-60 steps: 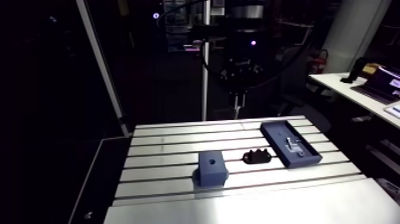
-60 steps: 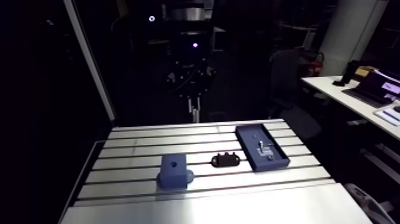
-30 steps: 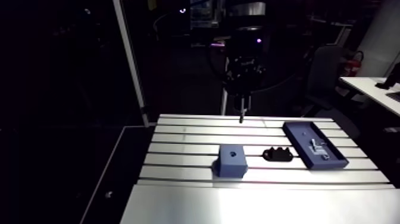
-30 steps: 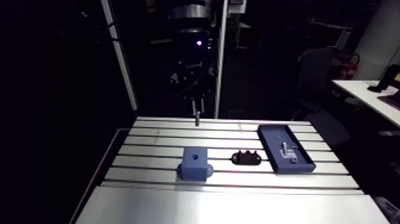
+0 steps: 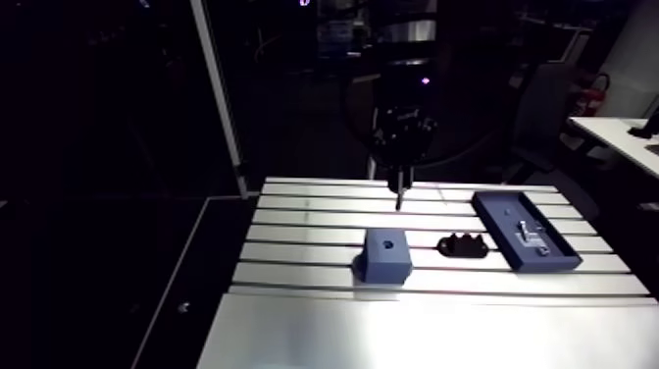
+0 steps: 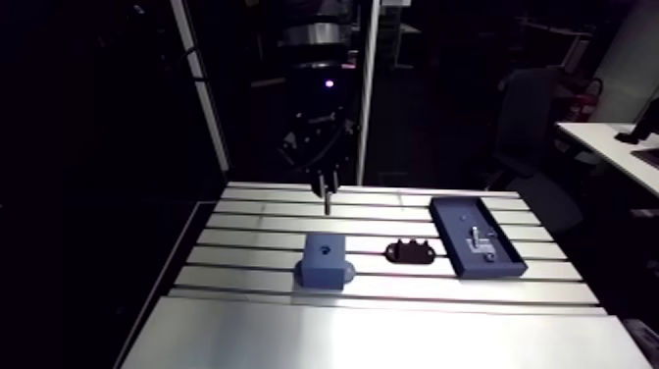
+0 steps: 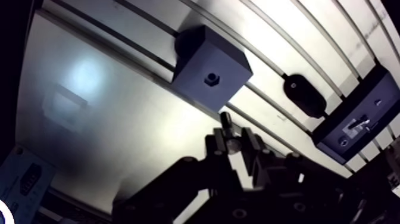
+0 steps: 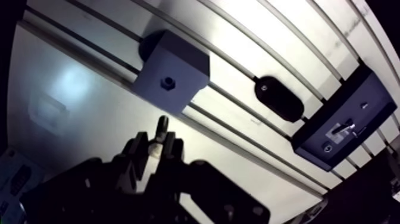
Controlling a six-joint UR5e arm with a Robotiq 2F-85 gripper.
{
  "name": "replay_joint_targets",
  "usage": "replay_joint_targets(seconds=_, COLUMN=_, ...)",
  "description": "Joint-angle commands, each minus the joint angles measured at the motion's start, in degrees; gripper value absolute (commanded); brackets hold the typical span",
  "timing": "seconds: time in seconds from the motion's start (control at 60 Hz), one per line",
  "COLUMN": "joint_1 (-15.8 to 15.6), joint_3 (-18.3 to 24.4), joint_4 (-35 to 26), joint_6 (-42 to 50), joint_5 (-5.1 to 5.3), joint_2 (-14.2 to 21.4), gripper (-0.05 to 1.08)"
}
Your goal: Pick up the M10 bolt and insert it into the hex recess until seated.
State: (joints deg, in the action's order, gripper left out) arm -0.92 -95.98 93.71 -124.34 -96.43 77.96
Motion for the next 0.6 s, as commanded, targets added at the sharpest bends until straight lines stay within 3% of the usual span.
replay_joint_targets(seconds=0.017, joint_1=0.0, joint_3=-1.9, joint_4=2.6, joint_6=0.3, joint_5=-0.04, joint_2=-0.6, gripper=0.75)
replay_joint_targets(seconds=0.6, joint_1=-0.1, joint_3=-5.0, joint_4=8.6, joint_6=0.8, joint_5=0.23, joint_2=-1.6, gripper=0.76)
